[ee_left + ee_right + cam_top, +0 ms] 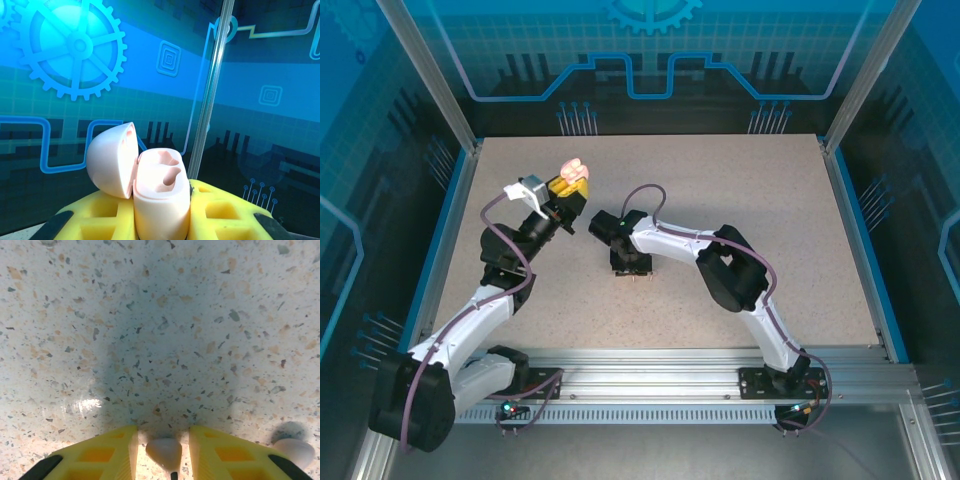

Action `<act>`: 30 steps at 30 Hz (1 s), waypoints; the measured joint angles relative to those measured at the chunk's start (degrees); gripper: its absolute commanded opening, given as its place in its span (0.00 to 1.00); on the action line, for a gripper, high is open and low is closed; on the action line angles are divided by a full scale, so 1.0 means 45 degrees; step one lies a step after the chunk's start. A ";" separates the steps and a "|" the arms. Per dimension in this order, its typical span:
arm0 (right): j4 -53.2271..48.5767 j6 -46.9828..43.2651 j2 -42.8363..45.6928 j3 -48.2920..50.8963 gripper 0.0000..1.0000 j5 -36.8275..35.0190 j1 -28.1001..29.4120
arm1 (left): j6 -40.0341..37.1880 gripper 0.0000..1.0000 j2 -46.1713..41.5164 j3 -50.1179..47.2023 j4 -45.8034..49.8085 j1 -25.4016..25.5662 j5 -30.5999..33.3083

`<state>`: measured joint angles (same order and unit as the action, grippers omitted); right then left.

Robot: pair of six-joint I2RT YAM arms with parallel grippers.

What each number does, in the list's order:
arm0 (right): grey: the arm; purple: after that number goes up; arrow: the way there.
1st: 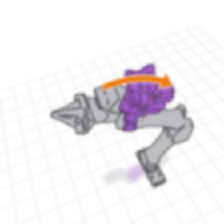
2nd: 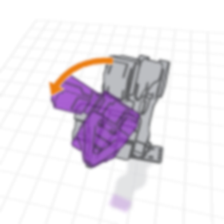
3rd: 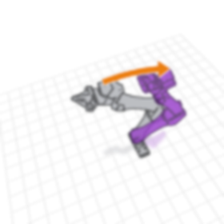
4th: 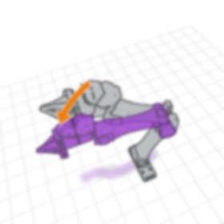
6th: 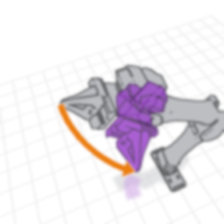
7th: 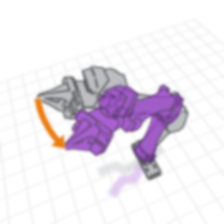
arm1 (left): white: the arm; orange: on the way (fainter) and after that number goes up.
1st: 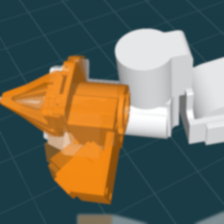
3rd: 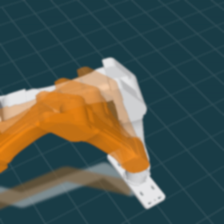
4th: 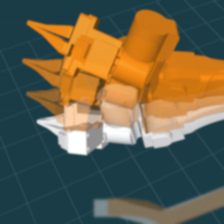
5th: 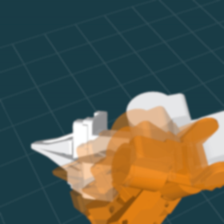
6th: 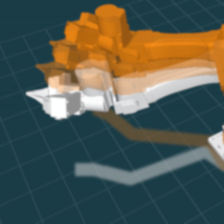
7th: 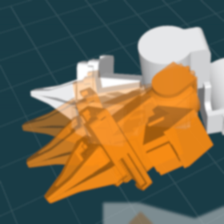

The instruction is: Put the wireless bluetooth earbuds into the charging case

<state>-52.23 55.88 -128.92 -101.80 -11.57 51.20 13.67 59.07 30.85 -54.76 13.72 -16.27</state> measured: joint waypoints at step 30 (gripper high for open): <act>0.1093 -0.0073 0.2550 0.2429 0.14 -0.0272 -0.0092 | 0.0325 0.00 -0.0073 -0.0058 0.0102 -0.0015 0.0000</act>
<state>-47.31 55.55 -117.45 -90.87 -12.80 50.78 15.14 58.74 30.59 -54.30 13.65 -16.27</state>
